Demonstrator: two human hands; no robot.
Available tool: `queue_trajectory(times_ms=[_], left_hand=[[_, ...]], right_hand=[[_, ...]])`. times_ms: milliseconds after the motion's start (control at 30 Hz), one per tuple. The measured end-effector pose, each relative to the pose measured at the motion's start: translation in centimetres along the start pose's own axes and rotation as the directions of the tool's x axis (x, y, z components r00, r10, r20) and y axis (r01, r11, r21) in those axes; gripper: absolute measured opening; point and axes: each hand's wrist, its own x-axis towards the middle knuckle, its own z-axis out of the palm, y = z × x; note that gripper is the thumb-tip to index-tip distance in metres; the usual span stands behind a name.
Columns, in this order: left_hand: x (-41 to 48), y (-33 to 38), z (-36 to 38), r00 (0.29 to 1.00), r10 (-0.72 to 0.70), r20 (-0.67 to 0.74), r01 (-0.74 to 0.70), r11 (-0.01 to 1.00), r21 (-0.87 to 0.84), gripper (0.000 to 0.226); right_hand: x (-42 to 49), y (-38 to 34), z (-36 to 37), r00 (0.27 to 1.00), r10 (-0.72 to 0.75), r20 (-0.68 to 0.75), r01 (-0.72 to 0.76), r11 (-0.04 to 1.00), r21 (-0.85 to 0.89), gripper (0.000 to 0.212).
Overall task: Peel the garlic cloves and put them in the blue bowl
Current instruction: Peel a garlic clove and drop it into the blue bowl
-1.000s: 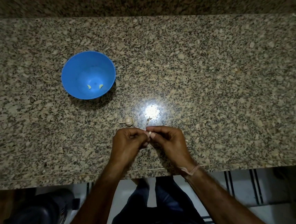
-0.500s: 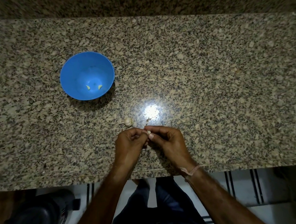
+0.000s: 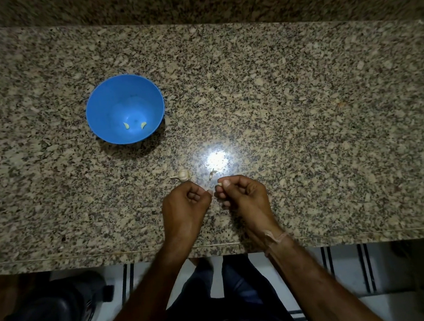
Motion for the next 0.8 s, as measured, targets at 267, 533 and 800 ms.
queue_trajectory(times_ms=[267,533,800], left_hand=[[-0.2,-0.6,-0.3,0.993,0.113,-0.034,-0.112,0.993,0.035,0.016],[-1.1,-0.4,-1.1,0.972,0.234,0.001,-0.232,0.966,-0.109,0.016],[-1.1,-1.9,-1.9,0.98,0.182,-0.081,-0.189,0.978,-0.087,0.01]], right_hand=[[0.1,0.0,-0.4,1.0,-0.024,0.011,0.024,0.999,-0.032,0.009],[-0.4,0.3,0.9,0.994,0.032,0.1,-0.037,0.998,0.047,0.013],[-1.1,-0.1,1.3,0.983,-0.145,0.113,0.174,0.934,-0.312,0.026]])
